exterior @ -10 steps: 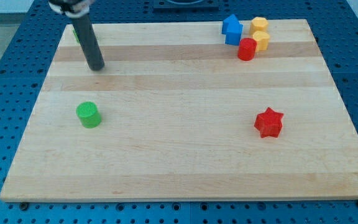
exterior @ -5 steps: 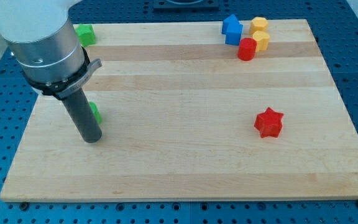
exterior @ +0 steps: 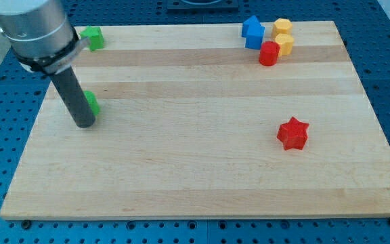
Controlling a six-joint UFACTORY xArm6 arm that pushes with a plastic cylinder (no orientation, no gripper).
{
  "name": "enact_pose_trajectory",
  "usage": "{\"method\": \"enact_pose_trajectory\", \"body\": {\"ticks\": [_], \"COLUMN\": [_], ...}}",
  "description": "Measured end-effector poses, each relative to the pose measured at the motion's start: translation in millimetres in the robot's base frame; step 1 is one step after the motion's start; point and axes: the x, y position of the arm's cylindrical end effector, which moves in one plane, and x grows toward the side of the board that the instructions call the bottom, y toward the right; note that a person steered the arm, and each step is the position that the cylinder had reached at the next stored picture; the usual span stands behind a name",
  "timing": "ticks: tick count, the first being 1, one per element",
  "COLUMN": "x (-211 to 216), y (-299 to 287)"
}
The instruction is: Drag the green circle towards the green star
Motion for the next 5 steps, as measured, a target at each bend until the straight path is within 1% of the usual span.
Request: {"method": "enact_pose_trajectory", "body": {"ticks": [4,5], "x": [-79,-91], "y": [-31,-41]}}
